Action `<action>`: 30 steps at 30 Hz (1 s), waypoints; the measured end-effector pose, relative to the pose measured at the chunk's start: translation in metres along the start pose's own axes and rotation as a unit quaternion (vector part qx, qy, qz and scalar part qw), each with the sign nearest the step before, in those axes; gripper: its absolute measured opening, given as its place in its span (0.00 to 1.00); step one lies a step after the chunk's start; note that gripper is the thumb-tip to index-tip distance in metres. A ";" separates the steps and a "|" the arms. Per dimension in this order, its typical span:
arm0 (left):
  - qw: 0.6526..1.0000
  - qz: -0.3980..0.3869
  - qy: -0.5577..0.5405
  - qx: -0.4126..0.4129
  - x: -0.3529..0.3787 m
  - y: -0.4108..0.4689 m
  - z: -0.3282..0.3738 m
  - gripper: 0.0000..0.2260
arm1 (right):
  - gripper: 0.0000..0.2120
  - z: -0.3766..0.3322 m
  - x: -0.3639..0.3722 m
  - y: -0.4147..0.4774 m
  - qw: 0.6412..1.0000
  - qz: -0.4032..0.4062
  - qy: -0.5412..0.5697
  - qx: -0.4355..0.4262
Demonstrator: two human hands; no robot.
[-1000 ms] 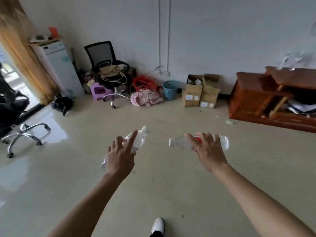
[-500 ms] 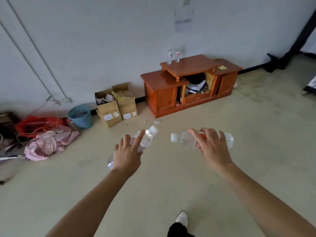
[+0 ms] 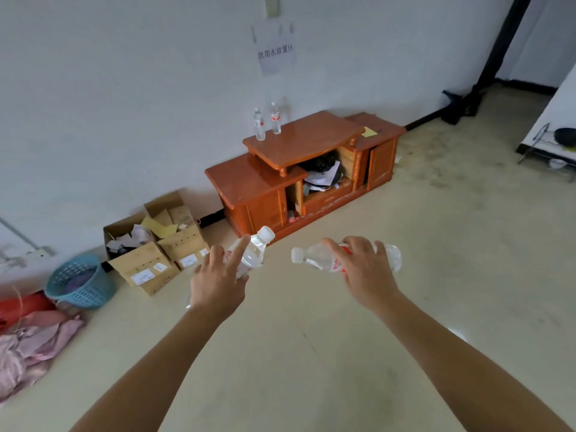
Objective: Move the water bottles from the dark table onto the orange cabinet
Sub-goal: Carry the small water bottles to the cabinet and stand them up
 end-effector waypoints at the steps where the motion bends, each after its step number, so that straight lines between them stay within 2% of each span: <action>1: 1.000 -0.005 -0.001 -0.004 0.007 0.016 0.000 0.39 | 0.40 0.005 0.006 0.014 1.000 -0.006 0.000 -0.002; 9: 0.999 -0.022 -0.046 -0.010 0.119 0.187 -0.021 0.41 | 0.41 0.059 0.078 0.186 0.999 -0.029 -0.020 0.002; 11: 0.999 -0.014 -0.052 -0.006 0.144 0.238 -0.028 0.42 | 0.42 0.077 0.094 0.234 0.999 -0.030 -0.044 -0.008; 15: 0.998 -0.034 -0.059 0.005 0.178 0.364 -0.031 0.40 | 0.41 0.114 0.107 0.343 0.998 -0.024 -0.060 0.025; 21: 0.996 -0.032 -0.065 0.049 0.210 0.505 -0.013 0.40 | 0.42 0.171 0.124 0.452 0.994 -0.016 -0.065 0.082; 30: 0.993 -0.057 -0.069 0.070 0.337 0.695 0.042 0.38 | 0.42 0.285 0.231 0.617 0.995 -0.032 -0.017 0.089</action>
Point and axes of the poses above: each hand's wrist, its own y-axis towards the middle knuckle, its own x-axis out of the palm, z = x × y, the point moved 4 cm from there along y, towards the middle knuckle, and after that the axes turned 6 degrees about z, right-handed, at the moved point
